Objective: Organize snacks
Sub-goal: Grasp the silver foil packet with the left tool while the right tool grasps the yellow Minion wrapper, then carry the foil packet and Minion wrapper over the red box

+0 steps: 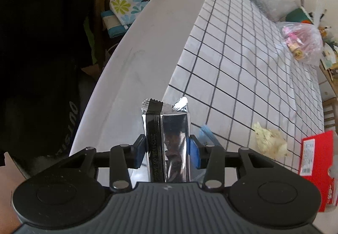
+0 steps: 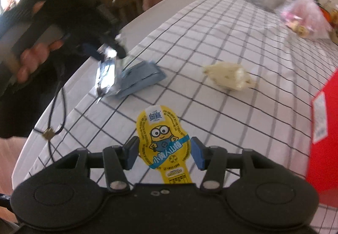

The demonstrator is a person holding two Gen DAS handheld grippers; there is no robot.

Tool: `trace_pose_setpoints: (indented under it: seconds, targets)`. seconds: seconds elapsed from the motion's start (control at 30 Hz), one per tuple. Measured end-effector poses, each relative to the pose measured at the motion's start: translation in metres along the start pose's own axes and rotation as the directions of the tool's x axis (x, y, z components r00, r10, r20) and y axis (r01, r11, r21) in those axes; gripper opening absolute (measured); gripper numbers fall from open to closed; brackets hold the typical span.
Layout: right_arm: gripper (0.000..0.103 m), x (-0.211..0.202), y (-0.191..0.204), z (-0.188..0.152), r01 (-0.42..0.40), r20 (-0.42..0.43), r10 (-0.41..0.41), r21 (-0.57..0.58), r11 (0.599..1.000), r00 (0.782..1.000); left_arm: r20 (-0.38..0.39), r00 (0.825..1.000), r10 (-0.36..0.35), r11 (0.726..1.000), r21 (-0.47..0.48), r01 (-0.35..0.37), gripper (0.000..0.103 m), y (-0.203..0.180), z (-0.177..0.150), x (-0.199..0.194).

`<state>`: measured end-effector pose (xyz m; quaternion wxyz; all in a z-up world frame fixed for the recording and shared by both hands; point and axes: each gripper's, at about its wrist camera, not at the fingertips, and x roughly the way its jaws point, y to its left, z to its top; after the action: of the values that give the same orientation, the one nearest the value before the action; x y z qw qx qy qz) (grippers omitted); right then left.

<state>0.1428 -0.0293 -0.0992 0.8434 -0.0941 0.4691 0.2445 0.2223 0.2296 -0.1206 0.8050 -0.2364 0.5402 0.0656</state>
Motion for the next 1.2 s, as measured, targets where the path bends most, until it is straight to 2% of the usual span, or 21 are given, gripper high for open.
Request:
trace_pose_setpoints:
  seconds: [0.27,0.57,0.87,1.2]
  targets:
    - [0.051,-0.036,-0.030,-0.005,0.026,0.067,-0.033,0.102,0.994,0.997,0.053,0.998,-0.047,0.998,0.036,0.045,0.042,-0.013,-0.019,-0.039]
    - [0.051,-0.077,-0.072,-0.022,0.058,0.112,-0.080,0.185,0.981,0.990,0.054,0.993,-0.102,0.991,0.096,0.096,0.042,-0.053,-0.047,-0.066]
    - [0.051,-0.115,-0.121,-0.037,0.102,0.162,-0.140,0.224,0.969,0.977,0.051,0.987,-0.150,0.972,0.191,0.138,0.042,-0.122,-0.071,-0.079]
    - [0.051,-0.144,-0.188,-0.054,0.153,0.190,-0.210,0.276,0.949,0.959,0.029,0.979,-0.203,0.933,0.311,0.184,0.042,-0.220,-0.101,-0.075]
